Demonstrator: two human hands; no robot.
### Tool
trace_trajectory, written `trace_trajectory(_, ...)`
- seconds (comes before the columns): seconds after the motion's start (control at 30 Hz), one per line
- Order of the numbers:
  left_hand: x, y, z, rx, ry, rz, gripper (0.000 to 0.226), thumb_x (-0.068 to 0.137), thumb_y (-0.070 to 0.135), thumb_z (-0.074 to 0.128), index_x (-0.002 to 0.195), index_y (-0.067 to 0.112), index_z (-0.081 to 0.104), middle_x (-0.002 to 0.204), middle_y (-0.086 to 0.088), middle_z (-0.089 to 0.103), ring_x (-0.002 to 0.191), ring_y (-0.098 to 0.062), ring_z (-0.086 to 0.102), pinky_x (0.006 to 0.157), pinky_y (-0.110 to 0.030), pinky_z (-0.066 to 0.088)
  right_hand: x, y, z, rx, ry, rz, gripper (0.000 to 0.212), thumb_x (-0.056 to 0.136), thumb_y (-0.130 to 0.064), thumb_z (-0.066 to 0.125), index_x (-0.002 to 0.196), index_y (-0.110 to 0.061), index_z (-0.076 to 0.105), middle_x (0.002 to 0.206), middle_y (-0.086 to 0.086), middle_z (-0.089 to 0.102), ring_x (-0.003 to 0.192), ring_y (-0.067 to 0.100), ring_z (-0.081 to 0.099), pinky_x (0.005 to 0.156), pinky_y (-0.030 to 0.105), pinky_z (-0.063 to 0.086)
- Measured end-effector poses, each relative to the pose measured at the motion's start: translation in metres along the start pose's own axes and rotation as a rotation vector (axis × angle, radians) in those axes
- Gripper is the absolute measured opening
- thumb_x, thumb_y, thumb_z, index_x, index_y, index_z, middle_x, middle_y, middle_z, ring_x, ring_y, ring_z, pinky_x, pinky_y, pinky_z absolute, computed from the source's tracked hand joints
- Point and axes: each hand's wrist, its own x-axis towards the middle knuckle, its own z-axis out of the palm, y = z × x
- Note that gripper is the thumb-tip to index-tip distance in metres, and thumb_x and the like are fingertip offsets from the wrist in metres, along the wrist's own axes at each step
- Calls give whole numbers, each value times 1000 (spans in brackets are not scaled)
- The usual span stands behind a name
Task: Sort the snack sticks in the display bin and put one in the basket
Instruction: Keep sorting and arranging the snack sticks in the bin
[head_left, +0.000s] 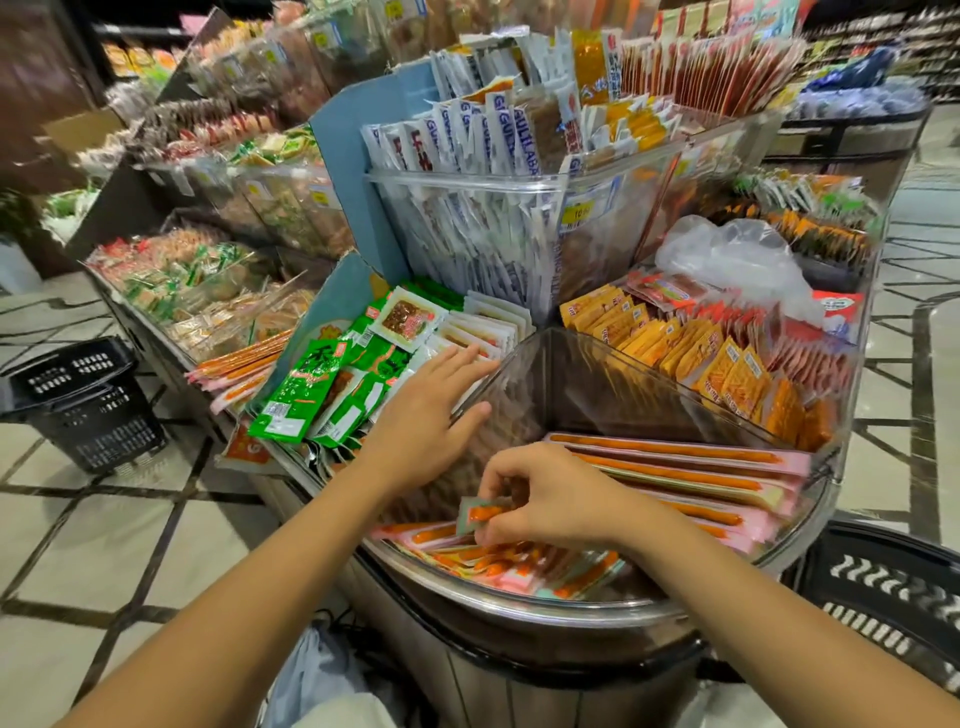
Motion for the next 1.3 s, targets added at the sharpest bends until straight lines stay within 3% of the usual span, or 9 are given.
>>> trace_trajectory(0.07, 0, 0, 0, 5, -12, -8, 52, 98, 42, 48, 149, 29, 47, 162, 6, 33, 152, -13, 22, 125, -33, 18, -3, -4, -4, 158, 91, -1, 20, 75, -25, 87, 83, -19, 70, 71, -11, 63, 65, 3, 54, 65, 30, 48)
trace_trajectory(0.17, 1, 1, -1, 7, -28, -21, 54, 97, 46, 44, 149, 31, 46, 162, 8, 32, 152, -11, 21, 125, -32, 17, -9, -7, -14, 331, 309, -49, 20, 76, -18, 86, 83, -12, 68, 79, 8, 69, 69, 11, 58, 72, 45, 52)
trace_trajectory(0.33, 0, 0, 1, 29, -33, -35, 56, 97, 51, 42, 150, 33, 44, 163, 12, 30, 152, -8, 19, 125, -35, 18, -24, -13, -48, 314, 618, -6, 29, 89, -37, 72, 84, -10, 65, 76, 2, 74, 71, 26, 71, 73, 55, 58)
trace_trajectory(0.63, -1, 1, 1, 106, -37, -11, 61, 96, 59, 35, 152, 33, 41, 163, 11, 28, 153, -10, 19, 126, -36, 18, -48, -15, -80, 307, 706, 115, 50, 108, -35, 41, 81, -1, 65, 74, 7, 75, 58, 27, 72, 60, 41, 57)
trace_trajectory(0.83, -8, 28, -5, 241, 132, 156, 47, 97, 49, 43, 129, 21, 61, 147, -3, 52, 131, -24, 50, 110, -41, 41, -60, -20, -93, 447, 731, 124, 48, 110, -25, 36, 80, 3, 62, 74, 14, 74, 59, 36, 71, 43, 22, 46)
trace_trajectory(0.97, -25, 72, 12, -45, -5, 59, 49, 90, 62, 52, 130, 34, 59, 124, 18, 64, 113, 0, 58, 96, -23, 48, -66, -22, -101, 472, 829, 112, 46, 110, -27, 34, 82, -2, 60, 68, 8, 74, 55, 27, 71, 43, 22, 43)
trace_trajectory(1.03, -30, 80, 24, -196, -63, -19, 36, 88, 56, 63, 120, 40, 61, 102, 22, 69, 93, 3, 64, 84, -27, 55, -67, -23, -105, 488, 869, 112, 49, 110, -33, 34, 90, 6, 58, 66, 11, 73, 54, 25, 71, 43, 22, 45)
trace_trajectory(1.13, -30, 82, 26, -462, -72, -135, 9, 89, 31, 76, 94, 31, 68, 77, 5, 71, 67, -9, 68, 67, -39, 59, -69, -23, -106, 555, 889, 103, 49, 108, -35, 39, 92, 7, 57, 67, 13, 72, 54, 23, 71, 43, 22, 47)
trace_trajectory(1.3, -33, 95, 15, -708, -126, -254, 10, 85, 12, 79, 87, 7, 70, 72, -13, 74, 63, -24, 73, 58, -25, 57, -65, -25, -88, 617, 814, 118, 22, 100, -24, 60, 92, -4, 65, 70, 6, 72, 61, 22, 73, 48, 23, 51)
